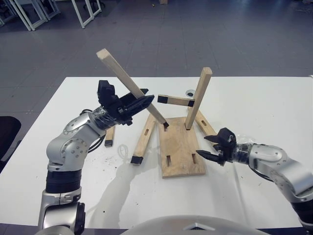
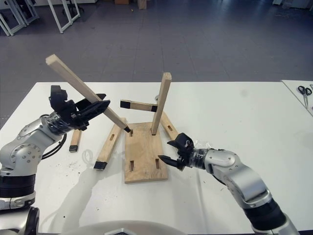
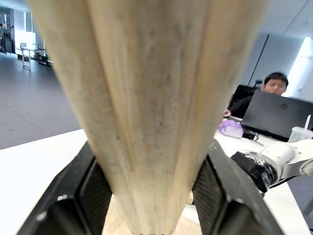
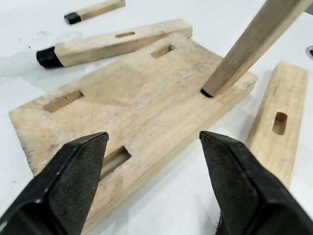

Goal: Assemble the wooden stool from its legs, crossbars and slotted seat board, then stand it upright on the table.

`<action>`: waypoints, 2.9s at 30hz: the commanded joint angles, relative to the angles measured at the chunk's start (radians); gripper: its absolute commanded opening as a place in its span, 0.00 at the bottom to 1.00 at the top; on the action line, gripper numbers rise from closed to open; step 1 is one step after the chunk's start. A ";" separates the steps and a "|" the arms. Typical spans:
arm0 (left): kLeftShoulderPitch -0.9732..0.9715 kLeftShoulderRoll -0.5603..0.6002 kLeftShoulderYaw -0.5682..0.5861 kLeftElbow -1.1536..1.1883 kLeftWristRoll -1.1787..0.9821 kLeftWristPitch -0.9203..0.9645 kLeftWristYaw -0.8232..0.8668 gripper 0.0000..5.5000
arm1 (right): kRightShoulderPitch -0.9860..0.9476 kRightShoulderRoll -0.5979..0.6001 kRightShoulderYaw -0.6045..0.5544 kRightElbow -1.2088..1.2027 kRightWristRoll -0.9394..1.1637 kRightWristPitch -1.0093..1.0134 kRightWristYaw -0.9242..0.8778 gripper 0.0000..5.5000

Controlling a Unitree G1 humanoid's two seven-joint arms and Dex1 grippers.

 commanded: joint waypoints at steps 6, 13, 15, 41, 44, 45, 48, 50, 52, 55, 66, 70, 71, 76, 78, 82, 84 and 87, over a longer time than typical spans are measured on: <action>0.024 0.000 -0.001 0.048 0.117 -0.071 -0.046 0.37 | -0.091 -0.092 0.189 -0.009 -0.328 -0.063 0.060 0.63; 0.033 -0.042 -0.035 0.078 0.174 -0.119 -0.087 0.37 | -0.134 -0.199 0.294 0.004 -0.585 -0.281 0.191 0.63; 0.046 -0.069 -0.053 0.081 0.178 -0.136 -0.104 0.37 | -0.129 -0.230 0.283 0.029 -0.626 -0.367 0.215 0.63; -0.102 -0.194 -0.146 0.516 0.361 -0.308 -0.252 0.37 | -0.034 -0.247 0.174 0.125 -0.750 -0.641 0.313 0.63; -0.131 -0.198 -0.170 0.570 0.397 -0.339 -0.264 0.37 | -0.033 -0.232 0.169 0.121 -0.759 -0.636 0.316 0.63; -0.133 -0.189 -0.190 0.580 0.423 -0.358 -0.273 0.37 | -0.033 -0.228 0.167 0.118 -0.761 -0.633 0.319 0.63; -0.112 -0.143 -0.260 0.586 0.504 -0.396 -0.316 0.37 | -0.027 -0.220 0.160 0.110 -0.764 -0.626 0.322 0.63; -0.088 -0.098 -0.320 0.571 0.561 -0.402 -0.348 0.37 | -0.021 -0.215 0.156 0.107 -0.767 -0.623 0.321 0.63; -0.083 -0.074 -0.353 0.566 0.584 -0.385 -0.355 0.37 | -0.020 -0.208 0.153 0.100 -0.769 -0.617 0.322 0.63; -0.116 -0.054 -0.374 0.557 0.579 -0.307 -0.344 0.37 | -0.020 -0.194 0.150 0.095 -0.775 -0.612 0.325 0.63; -0.161 -0.006 -0.404 0.541 0.478 0.024 -0.383 0.37 | -0.007 -0.178 0.142 0.094 -0.789 -0.607 0.322 0.63; -0.139 -0.016 -0.396 0.575 0.452 0.007 -0.381 0.37 | -0.002 -0.179 0.141 0.097 -0.791 -0.607 0.324 0.63; -0.132 -0.013 -0.411 0.576 0.460 0.001 -0.383 0.37 | -0.002 -0.179 0.141 0.099 -0.792 -0.609 0.324 0.63; -0.150 0.004 -0.489 0.563 0.525 -0.027 -0.380 0.37 | -0.014 -0.179 0.136 0.103 -0.799 -0.627 0.316 0.63; -0.163 0.015 -0.505 0.557 0.526 -0.005 -0.378 0.37 | -0.026 -0.172 0.128 0.099 -0.800 -0.640 0.304 0.63; -0.202 0.013 -0.502 0.627 0.484 0.069 -0.398 0.37 | -0.017 -0.172 0.125 0.119 -0.813 -0.672 0.287 0.63; -0.217 0.005 -0.510 0.654 0.482 0.083 -0.408 0.37 | -0.010 -0.173 0.129 0.133 -0.821 -0.683 0.287 0.63; -0.239 -0.009 -0.526 0.676 0.487 0.086 -0.418 0.37 | -0.004 -0.170 0.132 0.151 -0.831 -0.699 0.283 0.63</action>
